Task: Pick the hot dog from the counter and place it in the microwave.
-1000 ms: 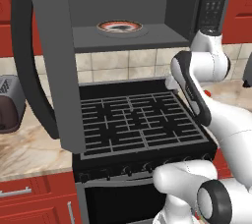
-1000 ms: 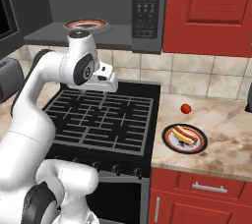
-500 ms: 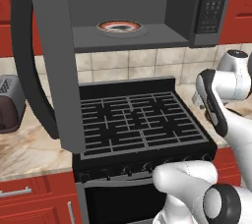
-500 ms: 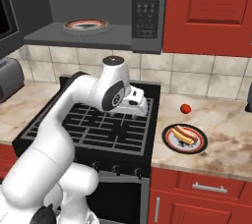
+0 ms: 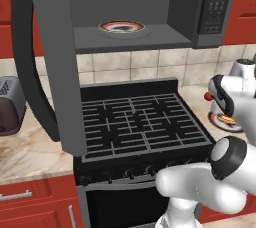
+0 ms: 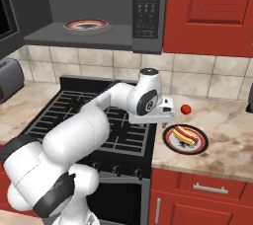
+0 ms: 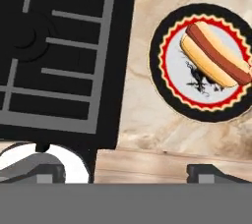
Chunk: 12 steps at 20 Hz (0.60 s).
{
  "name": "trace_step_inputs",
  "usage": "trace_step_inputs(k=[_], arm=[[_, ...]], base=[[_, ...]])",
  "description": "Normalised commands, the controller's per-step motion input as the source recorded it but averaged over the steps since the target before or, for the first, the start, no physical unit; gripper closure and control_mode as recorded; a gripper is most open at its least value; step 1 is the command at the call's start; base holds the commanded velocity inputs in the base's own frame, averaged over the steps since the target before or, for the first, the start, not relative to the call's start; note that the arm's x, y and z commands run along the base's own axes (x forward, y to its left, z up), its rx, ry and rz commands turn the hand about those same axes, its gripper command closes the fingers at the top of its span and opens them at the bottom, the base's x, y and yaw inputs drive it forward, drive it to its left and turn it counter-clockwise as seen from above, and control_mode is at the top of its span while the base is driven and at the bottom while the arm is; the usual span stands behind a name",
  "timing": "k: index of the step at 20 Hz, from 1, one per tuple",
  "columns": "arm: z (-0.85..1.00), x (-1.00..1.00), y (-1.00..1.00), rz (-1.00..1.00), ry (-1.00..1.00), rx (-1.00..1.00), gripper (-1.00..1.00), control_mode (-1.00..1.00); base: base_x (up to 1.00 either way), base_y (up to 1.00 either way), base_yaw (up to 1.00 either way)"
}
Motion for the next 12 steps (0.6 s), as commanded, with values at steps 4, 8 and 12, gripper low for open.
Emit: trace_step_inputs(k=[4, 8, 12], arm=[[-0.39, 0.83, -0.76, 0.14, 0.27, -0.03, -1.00, -1.00], [-0.41, 0.41, -0.55, 0.13, 0.12, -0.01, -1.00, -1.00], [-0.28, 0.01, -0.57, 0.17, 0.00, 0.00, -1.00, -1.00]], base=[[0.00, 0.00, 0.00], [0.00, 0.00, 0.00], [0.00, 0.00, 0.00]])
